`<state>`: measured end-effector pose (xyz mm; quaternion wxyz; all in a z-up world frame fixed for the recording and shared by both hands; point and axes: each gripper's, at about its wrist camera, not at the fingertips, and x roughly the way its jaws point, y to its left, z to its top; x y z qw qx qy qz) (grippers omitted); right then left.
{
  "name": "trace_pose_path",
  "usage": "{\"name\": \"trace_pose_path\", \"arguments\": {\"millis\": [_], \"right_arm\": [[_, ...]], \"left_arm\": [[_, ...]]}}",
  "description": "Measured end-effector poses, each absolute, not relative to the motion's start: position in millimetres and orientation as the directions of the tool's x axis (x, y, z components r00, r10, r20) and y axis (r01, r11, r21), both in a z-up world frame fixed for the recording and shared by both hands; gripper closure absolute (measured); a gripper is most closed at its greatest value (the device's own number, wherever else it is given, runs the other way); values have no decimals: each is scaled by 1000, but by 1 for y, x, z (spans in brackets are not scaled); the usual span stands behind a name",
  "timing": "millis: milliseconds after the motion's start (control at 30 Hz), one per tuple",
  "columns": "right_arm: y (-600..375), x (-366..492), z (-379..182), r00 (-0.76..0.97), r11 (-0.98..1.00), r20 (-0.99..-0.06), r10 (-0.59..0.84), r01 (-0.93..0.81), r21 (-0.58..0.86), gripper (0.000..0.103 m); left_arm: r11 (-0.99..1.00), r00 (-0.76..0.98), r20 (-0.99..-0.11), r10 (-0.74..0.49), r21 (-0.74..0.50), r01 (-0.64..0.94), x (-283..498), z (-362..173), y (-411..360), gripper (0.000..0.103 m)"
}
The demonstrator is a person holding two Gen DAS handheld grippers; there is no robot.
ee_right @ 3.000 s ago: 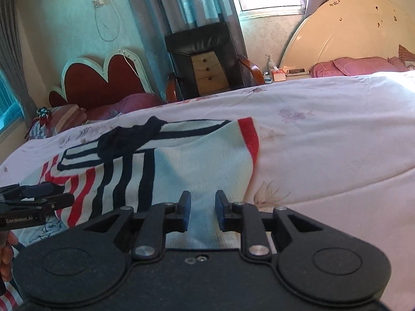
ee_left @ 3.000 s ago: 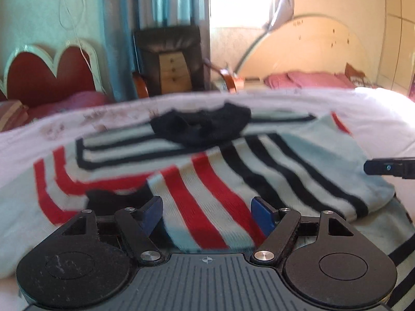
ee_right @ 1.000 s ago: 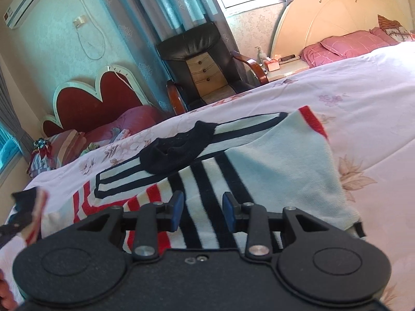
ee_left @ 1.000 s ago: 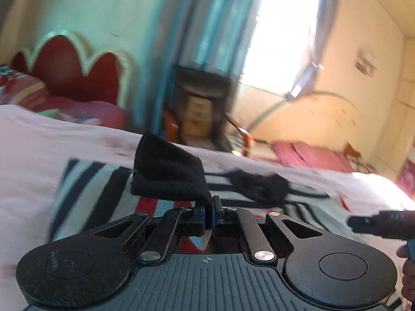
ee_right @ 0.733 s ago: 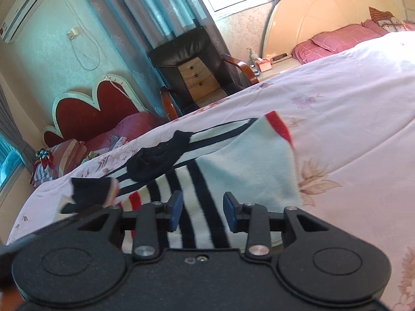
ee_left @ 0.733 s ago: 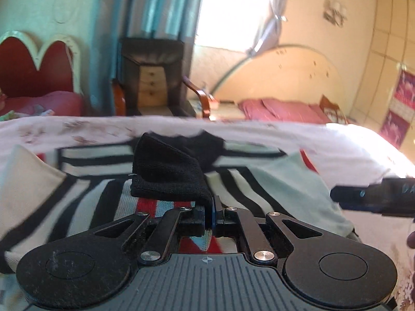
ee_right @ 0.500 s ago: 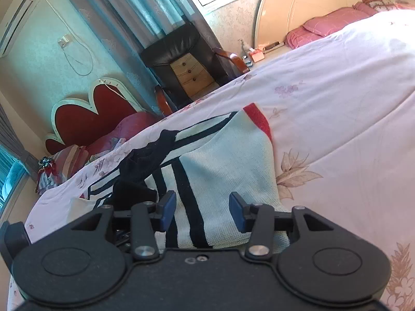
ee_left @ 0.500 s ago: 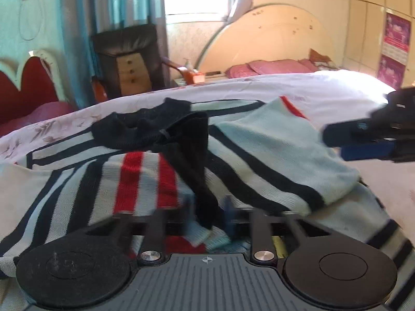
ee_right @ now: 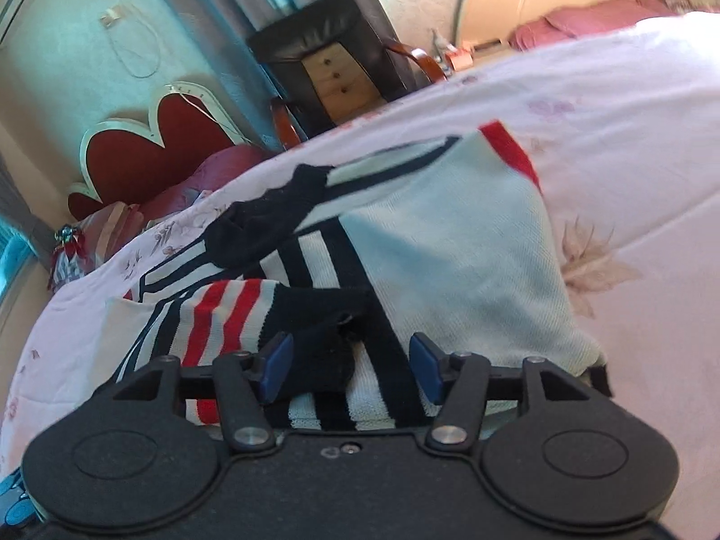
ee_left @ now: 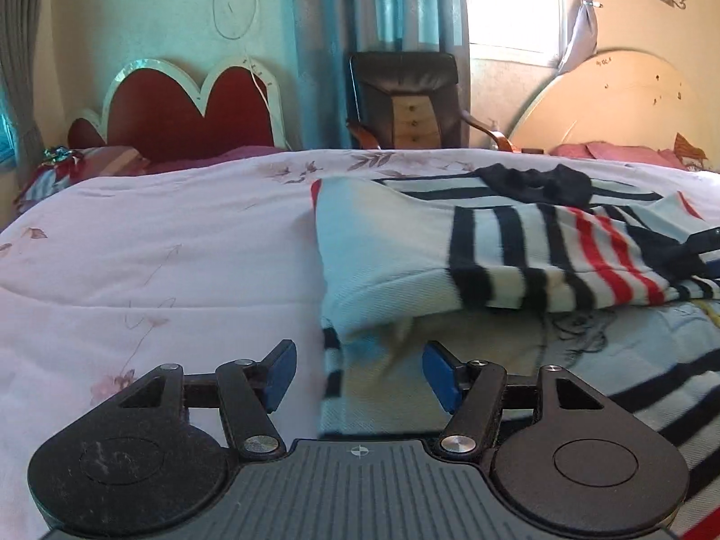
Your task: Fold small clothes
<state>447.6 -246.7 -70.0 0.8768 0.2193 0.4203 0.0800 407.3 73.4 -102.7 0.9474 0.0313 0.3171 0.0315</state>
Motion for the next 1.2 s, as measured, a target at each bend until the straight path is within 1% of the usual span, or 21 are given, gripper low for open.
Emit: {"name": "trace_pose_path", "arguments": {"millis": [33,67,100,133,167,200,267,300,367,433,500,567,600,667,767,833,900,1000,1100,1200], "right_arm": [[-245,449,-73,632,885,-699,333,45,463,48],[-241,451,-74,635,889,-696,335,32,457,53],[-234,454,-74,635,899,-696,336,4,438,65],[-227,457,-74,628,912,-704,331,-19,411,74],[-219,461,-74,623,926,-716,315,-35,377,92],[-212,464,-72,626,936,-718,304,-58,347,94],[-199,463,-54,667,949,-684,294,-119,292,94],[-195,460,-38,704,950,-644,298,-152,273,95],[-191,452,-4,775,949,-555,301,-189,251,95],[-194,443,28,827,942,-467,314,-211,260,95],[-199,436,44,851,943,-422,314,-226,246,95],[-202,434,37,854,958,-441,276,-208,197,94],[-208,438,23,837,963,-482,258,-184,196,94],[-218,449,-10,775,972,-593,217,-117,203,95],[-225,450,-46,724,975,-659,201,-85,204,95],[-223,447,-55,714,977,-672,199,-88,195,95],[-222,447,-58,709,978,-678,195,-85,192,95],[-220,443,-49,730,976,-653,200,-90,199,94],[-220,443,-43,749,978,-631,201,-113,176,94],[-225,451,-64,701,984,-693,172,-84,159,94]], "left_arm": [[997,798,-598,68,73,-30,411,-105,76,40],[998,802,-596,48,62,-14,419,-109,77,40],[998,804,-594,34,57,0,423,-111,78,53],[999,803,-596,27,51,5,429,-112,79,71],[1000,810,-586,22,30,-5,433,-111,82,72],[1000,824,-566,6,-11,-15,437,-108,86,73],[998,846,-533,-3,-60,-34,440,-101,90,76],[997,860,-510,2,-62,-39,436,-97,91,90],[993,880,-474,3,-101,-58,433,-91,98,90],[990,875,-484,1,-123,-69,437,-92,103,90],[991,863,-506,-17,-126,-54,445,-98,101,90],[992,838,-544,-29,-117,-41,451,-107,98,90],[993,819,-573,-36,-112,-34,455,-113,95,90],[995,819,-573,-39,-97,-20,453,-118,92,90],[996,819,-573,-43,-91,-11,452,-119,92,90],[997,816,-576,-45,-81,-2,453,-118,92,90],[998,828,-559,-42,-70,2,451,-114,91,90],[1000,845,-535,14,5,-13,444,-105,85,90],[998,803,-596,22,61,18,452,-116,78,90],[998,806,-592,12,60,29,452,-116,79,90]]}}
